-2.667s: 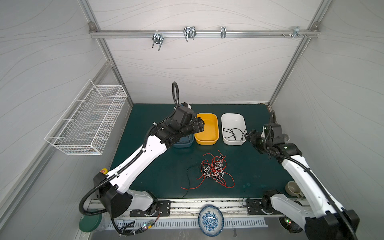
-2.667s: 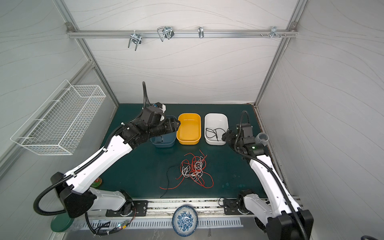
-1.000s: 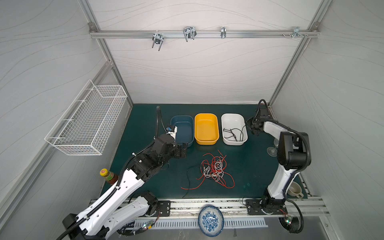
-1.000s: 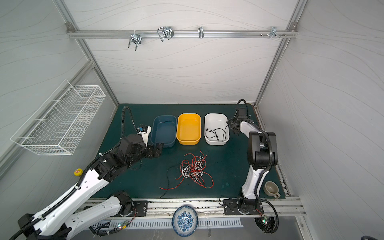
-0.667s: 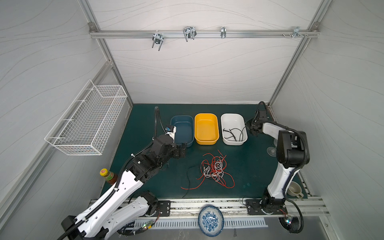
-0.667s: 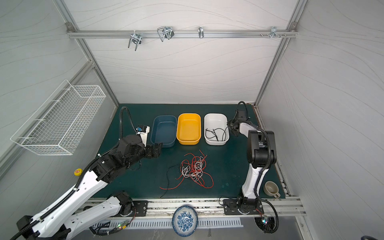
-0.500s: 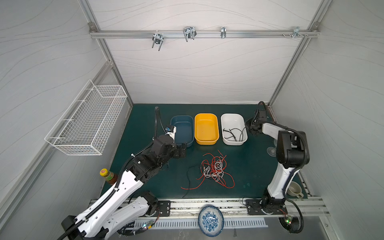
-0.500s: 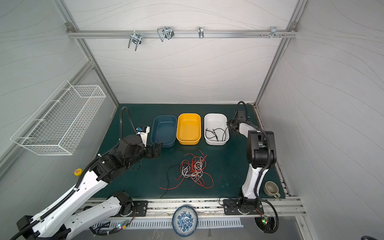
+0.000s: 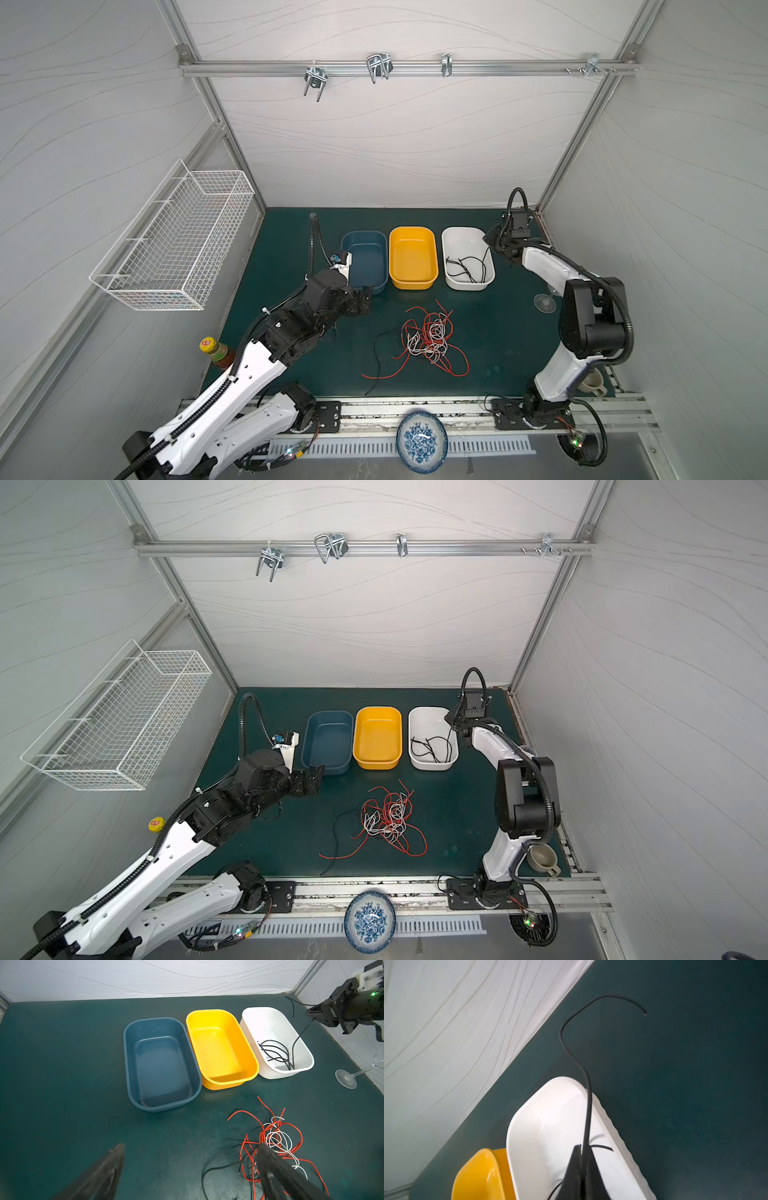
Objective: Untangle the cables
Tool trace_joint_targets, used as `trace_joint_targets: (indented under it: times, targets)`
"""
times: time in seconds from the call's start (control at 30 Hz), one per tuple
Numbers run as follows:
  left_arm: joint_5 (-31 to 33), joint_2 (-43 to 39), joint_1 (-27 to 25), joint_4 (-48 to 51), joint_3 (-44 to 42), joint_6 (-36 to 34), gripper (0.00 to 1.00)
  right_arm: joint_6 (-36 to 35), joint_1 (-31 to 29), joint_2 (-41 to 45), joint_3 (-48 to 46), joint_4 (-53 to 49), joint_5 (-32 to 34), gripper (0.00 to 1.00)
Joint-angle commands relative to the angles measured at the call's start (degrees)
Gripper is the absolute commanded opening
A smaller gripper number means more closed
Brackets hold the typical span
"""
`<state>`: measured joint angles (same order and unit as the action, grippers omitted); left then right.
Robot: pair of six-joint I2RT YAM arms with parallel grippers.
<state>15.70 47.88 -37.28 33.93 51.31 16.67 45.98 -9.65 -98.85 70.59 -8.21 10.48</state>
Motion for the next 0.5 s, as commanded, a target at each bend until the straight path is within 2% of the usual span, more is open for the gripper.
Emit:
trace_joint_targets:
  times: [0.0,0.23,0.47]
  targets:
    - [1.26,-0.93,0.11,-1.83,0.04,-0.49,0.99,-4.99,-3.1,3.51,1.39,-0.86,3.89,0.0]
    - [1.34,-0.76,0.1,-1.76,0.02,-0.56,0.99,-8.0,-8.12,4.75,1.07,-0.81,-0.53,0.0]
    - [1.44,-0.68,0.1,-1.75,0.01,-0.63,0.99,-7.81,-12.05,5.19,-3.14,0.11,0.33,0.0]
